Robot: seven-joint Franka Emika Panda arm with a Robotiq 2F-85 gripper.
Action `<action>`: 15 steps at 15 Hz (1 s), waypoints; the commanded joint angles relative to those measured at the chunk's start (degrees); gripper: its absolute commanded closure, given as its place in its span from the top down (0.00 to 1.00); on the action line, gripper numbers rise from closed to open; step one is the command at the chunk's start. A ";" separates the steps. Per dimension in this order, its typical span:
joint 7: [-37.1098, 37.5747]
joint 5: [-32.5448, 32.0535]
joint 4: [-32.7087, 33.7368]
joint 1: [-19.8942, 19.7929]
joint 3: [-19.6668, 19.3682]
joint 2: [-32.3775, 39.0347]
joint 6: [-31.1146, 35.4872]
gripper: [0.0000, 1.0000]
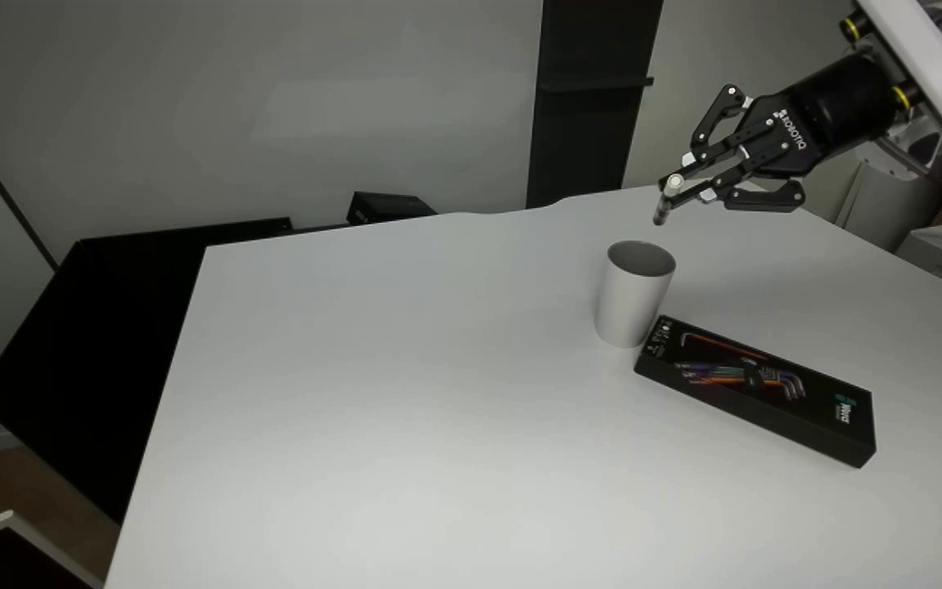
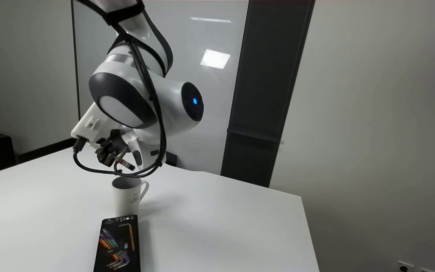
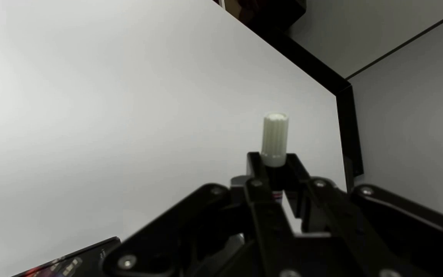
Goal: Put the marker into the mug.
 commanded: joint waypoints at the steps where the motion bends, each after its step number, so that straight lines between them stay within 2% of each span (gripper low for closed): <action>1: 0.47 2.10 3.69 -0.70 -0.16 3.09 -2.25 0.07; 15: 4.98 3.63 6.36 -0.34 -0.34 9.15 -1.05 0.07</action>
